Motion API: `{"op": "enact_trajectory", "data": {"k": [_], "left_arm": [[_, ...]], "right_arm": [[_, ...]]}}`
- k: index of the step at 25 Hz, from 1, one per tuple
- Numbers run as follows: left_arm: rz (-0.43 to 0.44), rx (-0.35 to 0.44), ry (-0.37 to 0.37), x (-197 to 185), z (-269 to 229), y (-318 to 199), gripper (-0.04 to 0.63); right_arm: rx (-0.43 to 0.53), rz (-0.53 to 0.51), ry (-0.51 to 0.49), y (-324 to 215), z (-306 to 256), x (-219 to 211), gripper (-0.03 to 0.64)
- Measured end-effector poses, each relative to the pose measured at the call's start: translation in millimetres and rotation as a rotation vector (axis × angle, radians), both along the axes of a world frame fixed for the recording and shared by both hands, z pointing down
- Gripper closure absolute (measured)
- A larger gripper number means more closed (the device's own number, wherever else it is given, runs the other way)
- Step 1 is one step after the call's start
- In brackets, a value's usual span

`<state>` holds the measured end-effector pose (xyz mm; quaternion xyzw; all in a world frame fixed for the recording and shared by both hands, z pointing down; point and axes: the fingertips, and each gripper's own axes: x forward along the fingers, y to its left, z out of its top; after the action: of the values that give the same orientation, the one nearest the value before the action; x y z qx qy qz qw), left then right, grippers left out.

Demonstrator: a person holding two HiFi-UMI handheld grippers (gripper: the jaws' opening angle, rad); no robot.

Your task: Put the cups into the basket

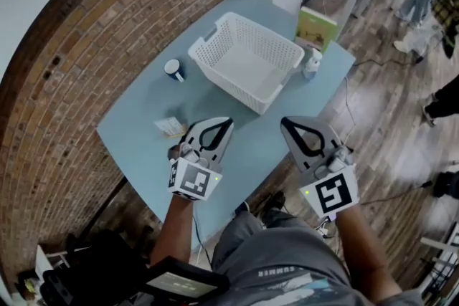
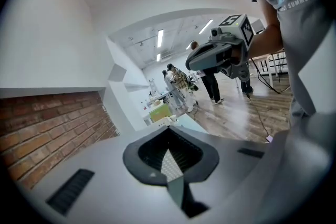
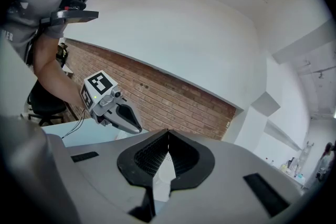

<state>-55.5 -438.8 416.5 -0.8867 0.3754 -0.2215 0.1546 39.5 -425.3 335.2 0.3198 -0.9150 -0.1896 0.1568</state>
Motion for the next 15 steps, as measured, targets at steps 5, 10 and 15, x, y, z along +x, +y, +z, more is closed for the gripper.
{"op": "enact_trajectory", "data": {"k": [5, 10, 15], "left_arm": [[-0.043, -0.134, -0.055, 9.8, 45.3, -6.4, 0.595], [-0.053, -0.304, -0.12, 9.7, 106.0, -5.3, 0.538], [-0.06, -0.446, -0.199, 0.9, 163.4, -12.4, 0.471]], "right_arm": [[-0.01, -0.014, -0.001, -15.8, 6.6, 24.3, 0.604], [-0.04, -0.02, -0.014, -24.2, 16.9, 30.8, 0.604], [-0.052, -0.01, -0.004, -41.6, 26.5, 33.3, 0.604]]}}
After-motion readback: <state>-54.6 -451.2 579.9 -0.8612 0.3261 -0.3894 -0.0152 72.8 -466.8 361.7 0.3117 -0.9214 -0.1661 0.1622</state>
